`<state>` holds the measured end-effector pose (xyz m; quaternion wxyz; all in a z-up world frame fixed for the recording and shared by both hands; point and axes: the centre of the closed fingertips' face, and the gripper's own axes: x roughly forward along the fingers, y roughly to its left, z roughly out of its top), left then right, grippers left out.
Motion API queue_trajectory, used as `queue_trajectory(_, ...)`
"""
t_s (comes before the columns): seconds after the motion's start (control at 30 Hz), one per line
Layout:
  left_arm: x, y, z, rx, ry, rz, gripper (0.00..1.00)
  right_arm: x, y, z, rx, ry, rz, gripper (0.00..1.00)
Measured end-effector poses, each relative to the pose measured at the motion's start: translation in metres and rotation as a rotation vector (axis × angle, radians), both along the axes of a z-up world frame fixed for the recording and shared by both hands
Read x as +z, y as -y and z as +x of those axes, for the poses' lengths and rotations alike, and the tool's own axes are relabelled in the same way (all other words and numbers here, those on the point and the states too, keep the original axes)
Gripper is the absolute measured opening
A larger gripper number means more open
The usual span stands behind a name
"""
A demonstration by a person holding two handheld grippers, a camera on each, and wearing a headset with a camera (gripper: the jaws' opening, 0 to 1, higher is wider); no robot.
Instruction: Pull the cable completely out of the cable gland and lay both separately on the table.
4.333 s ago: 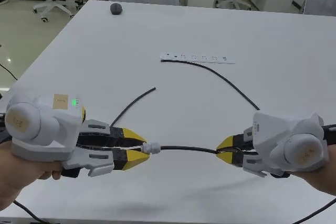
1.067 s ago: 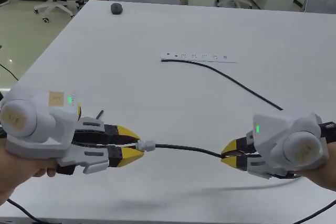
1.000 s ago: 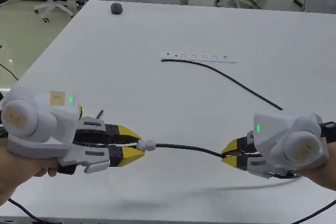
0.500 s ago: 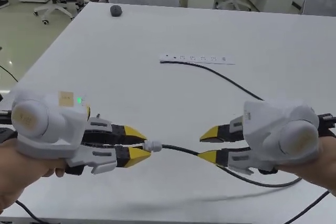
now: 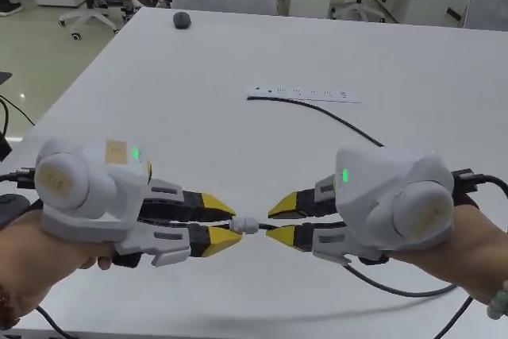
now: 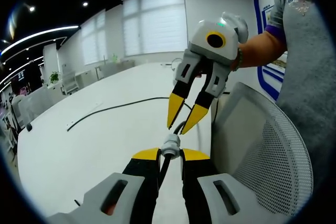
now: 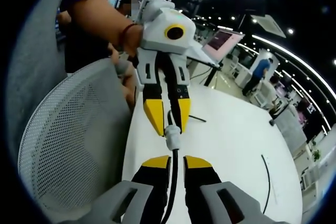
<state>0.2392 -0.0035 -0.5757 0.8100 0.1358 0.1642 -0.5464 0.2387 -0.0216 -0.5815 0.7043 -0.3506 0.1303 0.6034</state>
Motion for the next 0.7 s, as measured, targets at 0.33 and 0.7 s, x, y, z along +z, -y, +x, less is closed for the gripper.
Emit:
queue_trajectory(0.33,0.0002,0.0041,-0.0017,-0.011,-0.002,-0.002,0.15,-0.0006,-0.0023,-0.0007,0.014,0.007,-0.013,0.02)
queue_trajectory(0.7,0.0006,0.0037,-0.0026,-0.013,0.003,-0.009,0.15,-0.0032,0.0008,-0.0017,0.037,0.043,-0.034,0.00)
